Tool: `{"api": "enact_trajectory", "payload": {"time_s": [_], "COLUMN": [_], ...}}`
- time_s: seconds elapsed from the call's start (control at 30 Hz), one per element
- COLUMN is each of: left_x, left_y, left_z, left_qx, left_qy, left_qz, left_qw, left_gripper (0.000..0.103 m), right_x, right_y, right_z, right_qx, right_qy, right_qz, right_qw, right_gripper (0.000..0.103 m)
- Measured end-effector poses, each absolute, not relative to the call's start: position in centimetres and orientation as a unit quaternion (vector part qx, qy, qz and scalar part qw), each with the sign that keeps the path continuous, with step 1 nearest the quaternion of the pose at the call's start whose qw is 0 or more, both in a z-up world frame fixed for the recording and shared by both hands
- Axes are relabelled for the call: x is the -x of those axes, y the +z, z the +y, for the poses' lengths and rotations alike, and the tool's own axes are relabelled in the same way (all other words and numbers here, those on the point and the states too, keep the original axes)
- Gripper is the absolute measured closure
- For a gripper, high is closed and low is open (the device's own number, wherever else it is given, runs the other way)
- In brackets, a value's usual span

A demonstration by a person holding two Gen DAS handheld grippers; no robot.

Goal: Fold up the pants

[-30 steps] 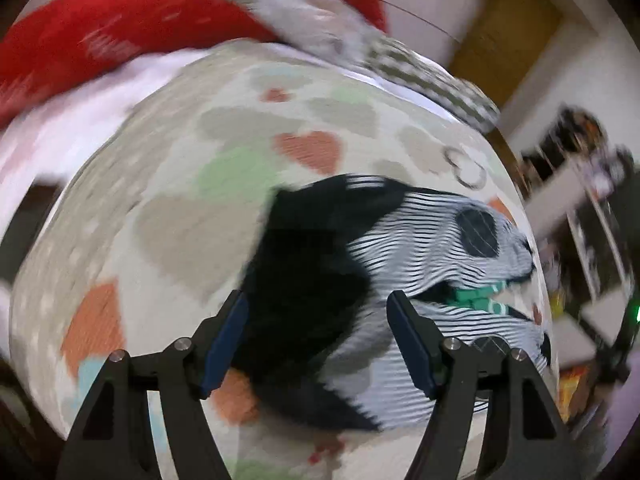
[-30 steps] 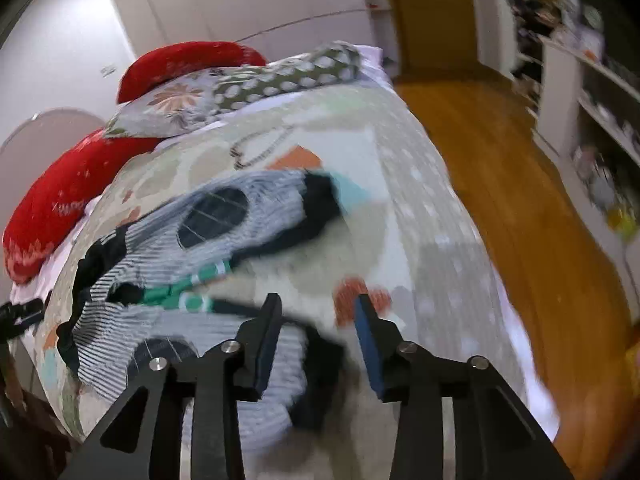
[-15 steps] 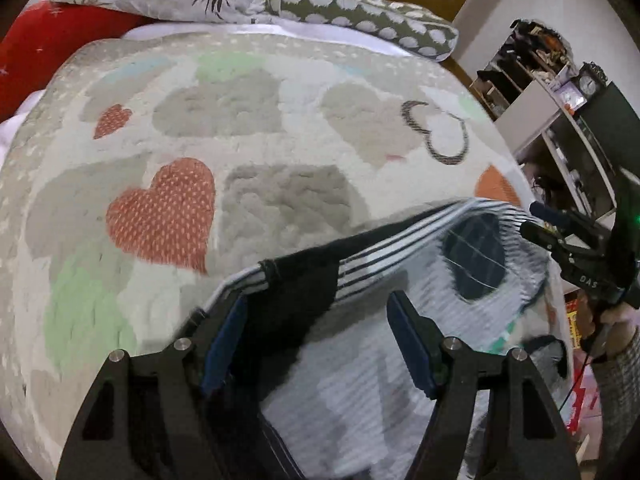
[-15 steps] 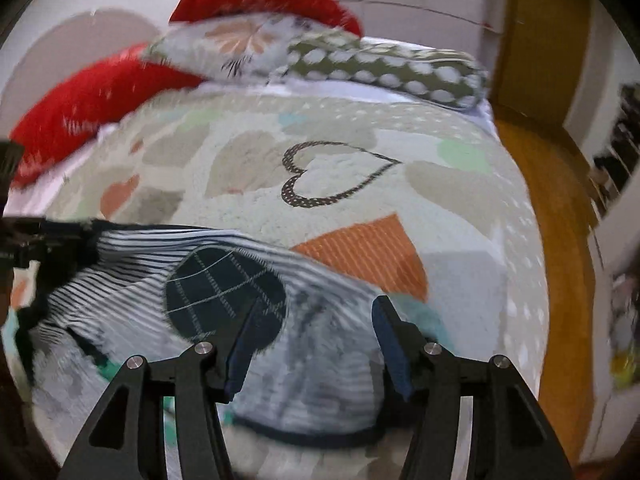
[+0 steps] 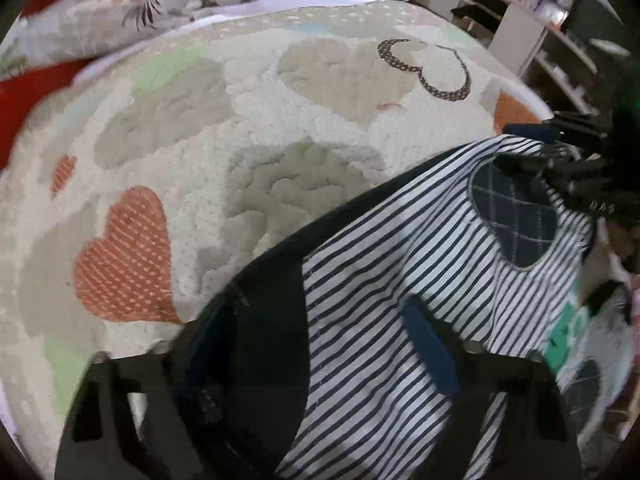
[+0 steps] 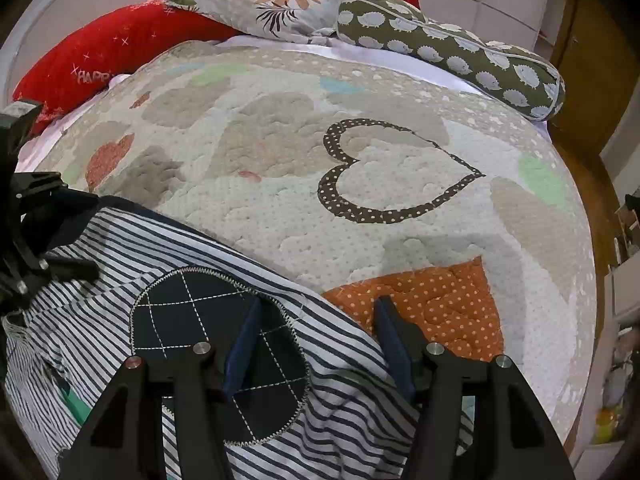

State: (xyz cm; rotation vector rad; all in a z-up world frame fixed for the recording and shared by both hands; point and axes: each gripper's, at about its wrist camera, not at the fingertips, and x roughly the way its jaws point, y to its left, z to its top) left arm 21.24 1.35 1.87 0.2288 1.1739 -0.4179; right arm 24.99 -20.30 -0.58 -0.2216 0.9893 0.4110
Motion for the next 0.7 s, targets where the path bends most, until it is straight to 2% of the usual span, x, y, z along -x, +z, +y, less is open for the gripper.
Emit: {"api": "enact_trajectory", "payload": {"time_s": [0.03,0.07,0.1,0.2,0.4,0.7], "left_x": [-21.1,-21.1,-21.2,-20.9,-16.5,-8.5], "left_y": [2.3,2.6,3.0,3.9,7.1,10.5], "left_z": [1.5,1.8,2.4,3.6,3.2,3.9], "left_qx": [-0.108,-0.104,-0.094,-0.052,-0.069,-0.052], "left_qy": [-0.19,-0.184,-0.172,-0.17,-0.151,-0.136], "left_qz": [0.542,0.538,0.541,0.538,0.498,0.444], "left_qw": [0.812,0.816,0.818,0.824,0.851,0.884], "left_gripper": [0.054,0.084,0.094,0.096,0.097,0.097], "right_x": [-24.8,-24.7,-24.5,-24.1,-21.4,-12.2], "right_y": [-0.5,-0.4,-0.3,0.6,3.8,7.3], "right_z": [-20.1,-20.0,-19.9,-19.4,-19.0,-19.0], "right_qx": [0.106,0.105,0.096,0.094,0.096,0.117], "right_qy": [0.201,0.204,0.213,0.206,0.191,0.179], "right_qz": [0.471,0.471,0.473,0.466,0.436,0.39], "right_qw": [0.852,0.852,0.85,0.856,0.874,0.896], "right_gripper": [0.061,0.086,0.097,0.097,0.097,0.097]}}
